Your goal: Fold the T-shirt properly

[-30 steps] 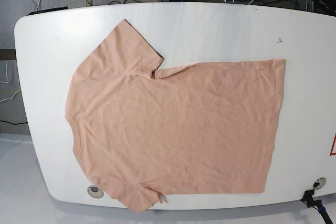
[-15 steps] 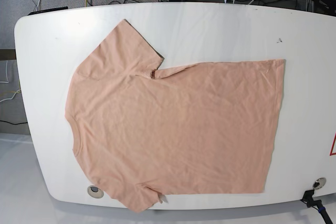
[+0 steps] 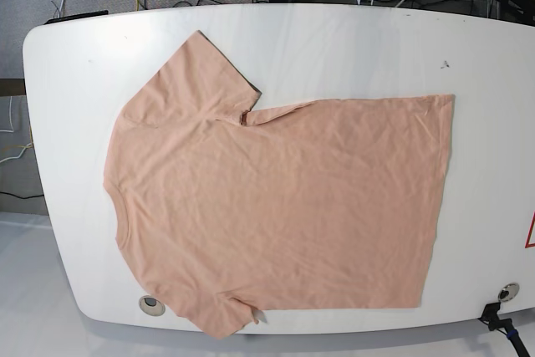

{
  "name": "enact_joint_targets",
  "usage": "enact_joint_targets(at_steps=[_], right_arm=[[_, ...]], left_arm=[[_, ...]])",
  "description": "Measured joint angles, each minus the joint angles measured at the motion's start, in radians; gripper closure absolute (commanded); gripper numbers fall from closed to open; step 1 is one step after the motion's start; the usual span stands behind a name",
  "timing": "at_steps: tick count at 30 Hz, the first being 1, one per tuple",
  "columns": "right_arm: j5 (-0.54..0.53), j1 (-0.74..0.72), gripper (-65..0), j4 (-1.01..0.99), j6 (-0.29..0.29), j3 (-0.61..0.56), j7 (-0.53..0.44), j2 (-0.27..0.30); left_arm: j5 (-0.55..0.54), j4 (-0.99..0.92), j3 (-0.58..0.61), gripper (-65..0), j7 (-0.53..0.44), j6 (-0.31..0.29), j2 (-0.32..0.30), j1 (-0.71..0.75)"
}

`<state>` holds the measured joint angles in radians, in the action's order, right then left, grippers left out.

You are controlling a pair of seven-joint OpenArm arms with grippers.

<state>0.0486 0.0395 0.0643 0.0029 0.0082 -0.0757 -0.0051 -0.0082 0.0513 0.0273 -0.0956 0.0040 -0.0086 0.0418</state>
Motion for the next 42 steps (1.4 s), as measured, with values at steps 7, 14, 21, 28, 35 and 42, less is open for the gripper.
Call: enact_joint_targets(at_steps=[7,14,21,28,35,42], right_arm=[[0.000,0.000,0.0,0.014,0.005,0.004,-0.018,0.000],[0.000,0.000,0.0,0.017,0.004,0.003,-0.022,0.000],[0.000,-0.002,0.0,0.015,0.004,0.004,-0.021,0.000],[0.000,-0.002,0.0,0.014,0.004,0.003,-0.021,0.003],[0.000,-0.002,-0.1,0.021,0.013,0.006,-0.028,0.002],[0.000,-0.005,-0.1,0.031,0.012,0.003,-0.025,0.003]], left_arm=[[-0.001,-0.005,0.006,-2.7,0.000,0.000,0.010,0.000],[0.000,-0.005,0.005,-2.8,0.001,0.000,0.011,0.002],[0.000,-0.008,0.004,-2.9,-0.003,0.000,0.011,0.002],[-0.001,-0.008,0.006,-3.0,0.000,0.000,0.009,0.002],[0.000,-0.010,0.005,-2.8,-0.007,0.001,0.008,0.002],[0.007,-0.018,0.006,-3.1,-0.003,0.004,0.006,0.002]])
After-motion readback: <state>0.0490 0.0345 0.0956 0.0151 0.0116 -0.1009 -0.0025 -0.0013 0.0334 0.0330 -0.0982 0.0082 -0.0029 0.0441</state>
